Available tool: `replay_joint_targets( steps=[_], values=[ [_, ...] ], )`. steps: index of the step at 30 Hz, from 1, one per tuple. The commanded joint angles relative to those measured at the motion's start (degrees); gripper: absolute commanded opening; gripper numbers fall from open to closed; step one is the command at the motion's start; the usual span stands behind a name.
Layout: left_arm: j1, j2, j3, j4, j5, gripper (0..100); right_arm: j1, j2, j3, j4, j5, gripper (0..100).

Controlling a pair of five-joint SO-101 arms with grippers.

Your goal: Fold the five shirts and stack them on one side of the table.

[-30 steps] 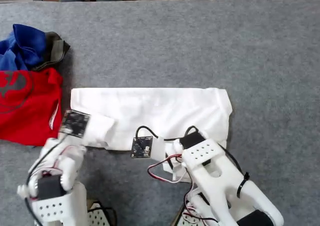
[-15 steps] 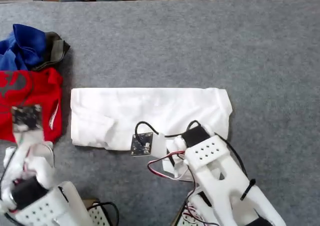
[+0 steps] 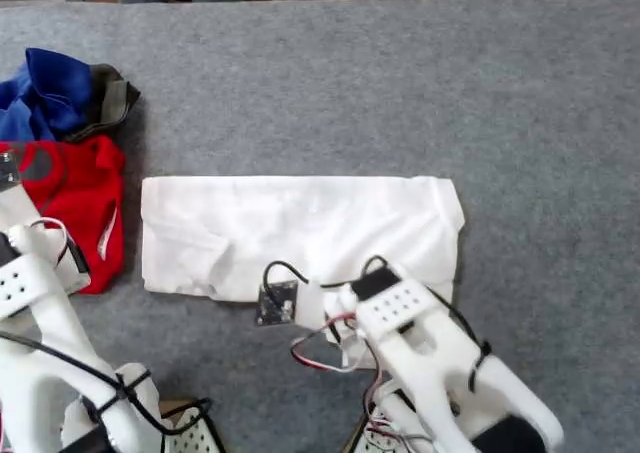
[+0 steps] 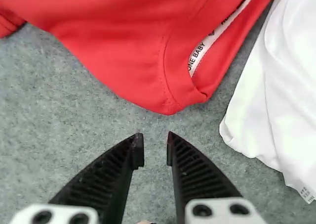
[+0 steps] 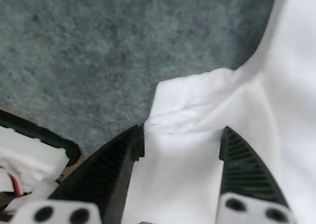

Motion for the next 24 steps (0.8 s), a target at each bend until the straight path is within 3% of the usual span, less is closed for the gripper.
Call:
replay_joint_targets(
  steps=[1,4,10,18,21,24],
  values=[
    [-0.6,0.3,-3.5,-1.1,0.9,11,-0.4,7.8,-1.8,-2.0,0.2,26.6],
    [-0.6,0.3,-3.4,-1.1,0.9,11,-0.4,11.6,-3.8,-2.6,0.2,25.6],
    [-0.6,0.3,-3.4,-1.1,0.9,11,-0.5,14.2,-4.5,-3.8,0.1,9.4],
    [-0.6,0.3,-6.6,-0.8,0.9,11,-0.3,14.1,-5.0,-3.3,-0.1,8.0],
    [-0.6,0.3,-7.3,-0.8,0.9,11,-0.2,14.1,-5.8,-3.3,-1.1,0.9],
    [-0.6,0.4,-7.2,-0.8,0.9,11,-0.2,14.1,-7.8,-2.0,-1.9,1.2]
  ],
)
